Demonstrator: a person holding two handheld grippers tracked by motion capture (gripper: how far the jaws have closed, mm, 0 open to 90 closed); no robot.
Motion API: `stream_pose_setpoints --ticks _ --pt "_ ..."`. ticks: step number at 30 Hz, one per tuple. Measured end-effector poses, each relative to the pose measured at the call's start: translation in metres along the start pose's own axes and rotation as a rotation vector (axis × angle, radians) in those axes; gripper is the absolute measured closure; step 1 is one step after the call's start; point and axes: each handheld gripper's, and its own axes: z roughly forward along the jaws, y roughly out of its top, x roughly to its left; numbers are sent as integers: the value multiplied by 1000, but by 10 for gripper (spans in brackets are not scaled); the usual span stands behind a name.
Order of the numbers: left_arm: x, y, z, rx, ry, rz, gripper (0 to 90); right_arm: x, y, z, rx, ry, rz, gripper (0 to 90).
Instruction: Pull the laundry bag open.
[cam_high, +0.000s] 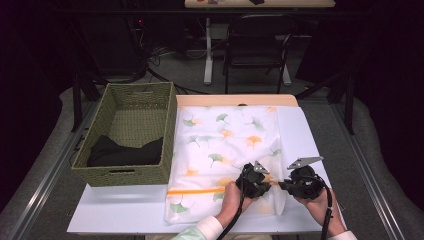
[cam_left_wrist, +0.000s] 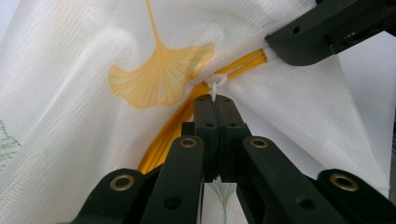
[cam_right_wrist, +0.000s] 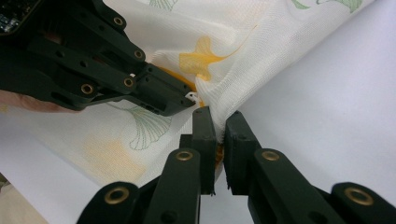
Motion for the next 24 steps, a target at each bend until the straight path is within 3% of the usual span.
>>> stream_pose_setpoints --ticks 24 --pt "6 -3 -8 15 34 -14 897 -2 0 -3 0 -1 12 848"
